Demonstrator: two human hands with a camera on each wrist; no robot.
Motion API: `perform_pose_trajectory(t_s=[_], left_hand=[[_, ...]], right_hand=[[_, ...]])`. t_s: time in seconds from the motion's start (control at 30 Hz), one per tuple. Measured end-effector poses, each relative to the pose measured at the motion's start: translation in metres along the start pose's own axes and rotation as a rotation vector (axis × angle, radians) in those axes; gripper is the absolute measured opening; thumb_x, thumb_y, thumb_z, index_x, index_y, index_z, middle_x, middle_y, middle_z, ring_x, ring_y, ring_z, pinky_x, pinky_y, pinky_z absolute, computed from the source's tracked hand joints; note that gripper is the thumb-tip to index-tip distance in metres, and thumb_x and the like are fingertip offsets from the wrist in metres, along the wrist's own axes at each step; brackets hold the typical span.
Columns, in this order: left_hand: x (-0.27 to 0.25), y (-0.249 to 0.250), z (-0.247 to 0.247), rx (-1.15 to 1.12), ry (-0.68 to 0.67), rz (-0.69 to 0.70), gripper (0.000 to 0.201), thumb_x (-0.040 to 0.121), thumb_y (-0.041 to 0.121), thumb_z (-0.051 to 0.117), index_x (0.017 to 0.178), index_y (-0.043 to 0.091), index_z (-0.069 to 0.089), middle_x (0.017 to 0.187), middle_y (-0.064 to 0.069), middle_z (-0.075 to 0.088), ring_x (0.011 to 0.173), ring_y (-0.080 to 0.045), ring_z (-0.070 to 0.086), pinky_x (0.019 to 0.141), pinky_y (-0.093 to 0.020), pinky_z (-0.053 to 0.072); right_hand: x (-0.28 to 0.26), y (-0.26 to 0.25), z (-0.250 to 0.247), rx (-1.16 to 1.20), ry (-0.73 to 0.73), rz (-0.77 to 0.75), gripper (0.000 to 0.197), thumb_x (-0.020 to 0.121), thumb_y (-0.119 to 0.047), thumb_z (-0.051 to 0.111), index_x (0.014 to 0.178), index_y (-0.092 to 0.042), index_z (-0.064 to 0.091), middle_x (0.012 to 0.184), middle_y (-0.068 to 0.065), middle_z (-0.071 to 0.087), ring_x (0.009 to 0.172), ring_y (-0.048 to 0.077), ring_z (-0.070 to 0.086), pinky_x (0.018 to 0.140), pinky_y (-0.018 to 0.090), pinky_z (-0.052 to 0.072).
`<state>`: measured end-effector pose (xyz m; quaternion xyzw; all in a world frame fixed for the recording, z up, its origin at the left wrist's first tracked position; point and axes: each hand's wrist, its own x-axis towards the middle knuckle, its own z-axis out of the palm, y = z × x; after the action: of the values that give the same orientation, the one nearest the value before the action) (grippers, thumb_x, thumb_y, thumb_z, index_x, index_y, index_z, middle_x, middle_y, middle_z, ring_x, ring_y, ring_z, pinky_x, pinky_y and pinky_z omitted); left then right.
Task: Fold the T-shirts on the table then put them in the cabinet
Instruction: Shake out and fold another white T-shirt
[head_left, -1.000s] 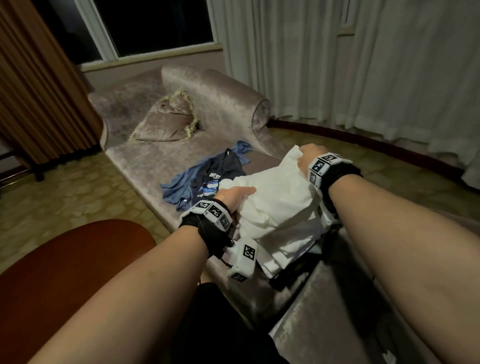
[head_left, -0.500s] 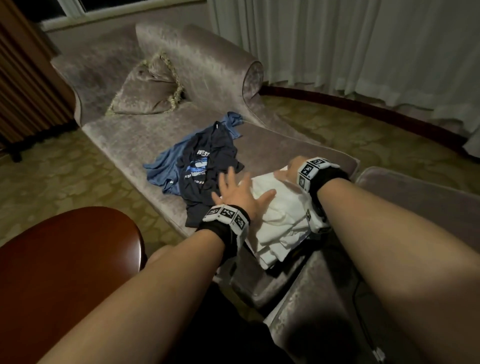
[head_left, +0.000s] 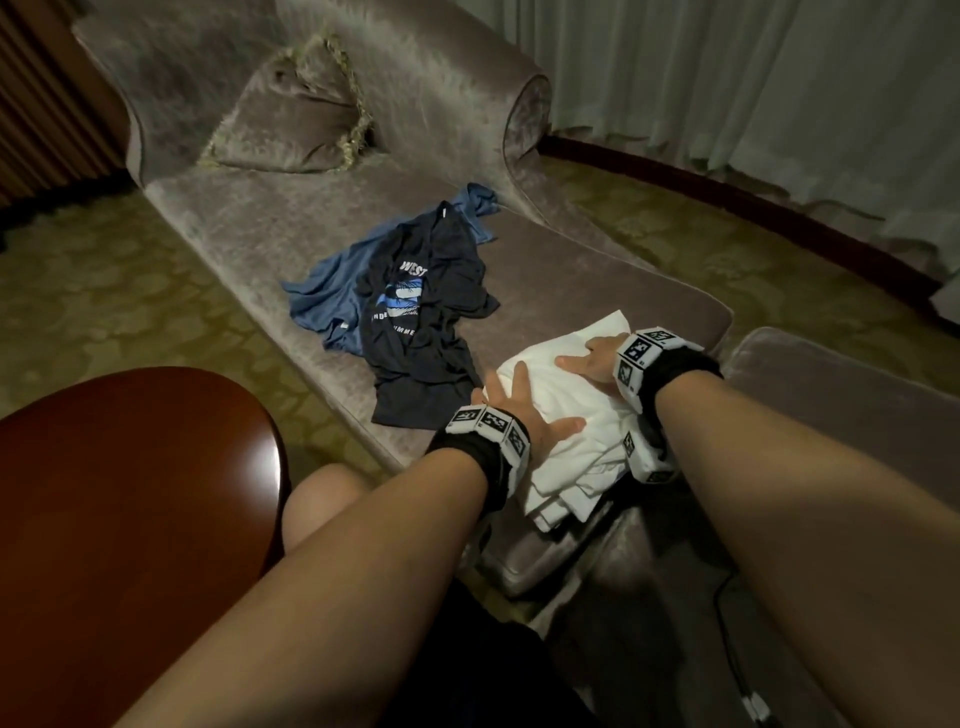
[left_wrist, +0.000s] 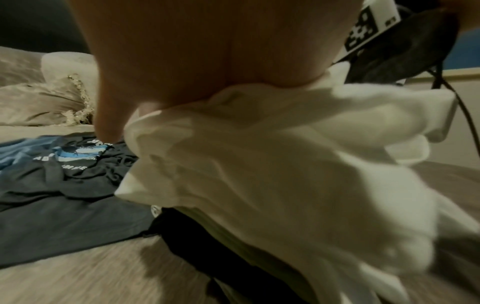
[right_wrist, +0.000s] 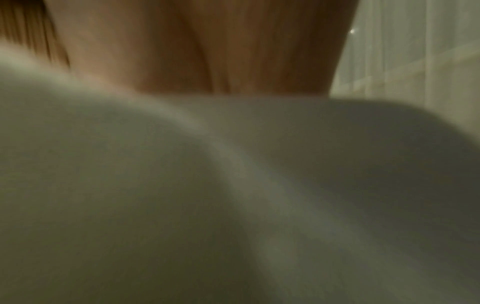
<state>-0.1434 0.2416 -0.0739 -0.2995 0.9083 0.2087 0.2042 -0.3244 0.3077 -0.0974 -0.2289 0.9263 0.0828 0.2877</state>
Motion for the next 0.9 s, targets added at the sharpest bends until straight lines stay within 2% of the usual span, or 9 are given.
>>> perform_pose_trajectory(t_s=[0.07, 0.13, 0.23, 0.33, 0.4, 0.57, 0.67, 0.77, 0.9], left_hand=[[0.0, -0.006, -0.006, -0.051, -0.006, 0.05, 0.108, 0.074, 0.082, 0.044, 0.152, 0.028, -0.007, 0.16, -0.007, -0.006, 0.145, -0.034, 0.008, 0.117, -0.05, 0.015], [0.002, -0.013, -0.021, -0.163, -0.007, 0.091, 0.11, 0.067, 0.089, 0.036, 0.152, 0.027, 0.004, 0.158, -0.01, 0.013, 0.142, -0.035, 0.021, 0.114, -0.05, 0.023], [0.002, -0.034, -0.054, -0.365, 0.092, 0.051, 0.1, 0.075, 0.084, 0.034, 0.149, 0.018, 0.024, 0.147, -0.014, 0.041, 0.13, -0.035, 0.042, 0.107, -0.045, 0.036], [0.006, -0.073, -0.089, -0.472, 0.197, -0.026, 0.078, 0.093, 0.064, 0.035, 0.147, 0.008, 0.03, 0.149, -0.015, 0.038, 0.135, -0.031, 0.039, 0.11, -0.035, 0.031], [0.007, -0.105, -0.108, -0.484, 0.236, -0.099, 0.073, 0.096, 0.058, 0.035, 0.146, 0.005, 0.032, 0.15, -0.014, 0.036, 0.137, -0.03, 0.036, 0.11, -0.034, 0.028], [0.008, -0.175, -0.13, -0.522, 0.265, -0.252, 0.062, 0.098, 0.049, 0.04, 0.141, 0.004, 0.04, 0.146, -0.015, 0.043, 0.131, -0.032, 0.043, 0.106, -0.036, 0.035], [0.01, -0.207, -0.129, -0.564, 0.259, -0.342, 0.06, 0.097, 0.045, 0.047, 0.14, 0.004, 0.041, 0.145, -0.015, 0.043, 0.131, -0.031, 0.043, 0.107, -0.035, 0.034], [0.02, -0.229, -0.121, -0.576, 0.242, -0.389, 0.06, 0.096, 0.042, 0.051, 0.142, 0.007, 0.04, 0.146, -0.012, 0.043, 0.132, -0.029, 0.042, 0.105, -0.033, 0.033], [0.034, -0.241, -0.116, -0.484, 0.18, -0.438, 0.066, 0.093, 0.051, 0.051, 0.146, 0.016, 0.035, 0.154, -0.01, 0.028, 0.139, -0.032, 0.031, 0.113, -0.04, 0.028]], right_hand=[[-0.005, -0.005, -0.015, -0.011, 0.003, 0.043, 0.132, 0.038, -0.099, 0.024, 0.142, -0.021, 0.041, 0.149, 0.011, 0.039, 0.133, 0.034, 0.039, 0.109, 0.053, 0.027], [-0.013, -0.018, -0.036, -0.054, 0.071, 0.081, 0.103, 0.059, -0.09, 0.04, 0.139, -0.024, 0.045, 0.146, 0.012, 0.042, 0.13, 0.037, 0.043, 0.105, 0.055, 0.034], [-0.035, -0.048, -0.068, -0.053, 0.181, 0.007, 0.06, 0.089, -0.049, 0.056, 0.141, -0.024, 0.042, 0.148, 0.012, 0.037, 0.131, 0.039, 0.04, 0.104, 0.054, 0.038], [-0.044, -0.091, -0.098, 0.183, 0.23, -0.052, 0.058, 0.092, -0.043, 0.056, 0.137, -0.008, 0.047, 0.141, 0.012, 0.047, 0.127, 0.032, 0.047, 0.101, 0.038, 0.042], [-0.05, -0.124, -0.112, 0.231, 0.236, -0.085, 0.057, 0.092, -0.046, 0.054, 0.133, -0.006, 0.051, 0.137, 0.011, 0.051, 0.121, 0.031, 0.051, 0.097, 0.036, 0.045], [-0.032, -0.198, -0.111, 0.152, 0.208, -0.224, 0.06, 0.086, -0.057, 0.05, 0.128, -0.015, 0.057, 0.137, 0.009, 0.053, 0.118, 0.034, 0.053, 0.1, 0.046, 0.045], [-0.033, -0.231, -0.096, 0.168, 0.187, -0.258, 0.045, 0.093, -0.03, 0.055, 0.133, -0.008, 0.052, 0.139, 0.01, 0.049, 0.127, 0.032, 0.047, 0.102, 0.038, 0.04], [-0.021, -0.26, -0.074, 0.032, 0.107, -0.256, 0.05, 0.099, -0.028, 0.042, 0.141, 0.0, 0.039, 0.148, 0.016, 0.037, 0.134, 0.034, 0.039, 0.11, 0.043, 0.035], [0.053, -0.276, -0.047, -0.072, 0.116, -0.331, 0.053, 0.093, -0.036, 0.051, 0.141, -0.018, 0.04, 0.145, 0.008, 0.043, 0.128, 0.033, 0.046, 0.102, 0.048, 0.044]])
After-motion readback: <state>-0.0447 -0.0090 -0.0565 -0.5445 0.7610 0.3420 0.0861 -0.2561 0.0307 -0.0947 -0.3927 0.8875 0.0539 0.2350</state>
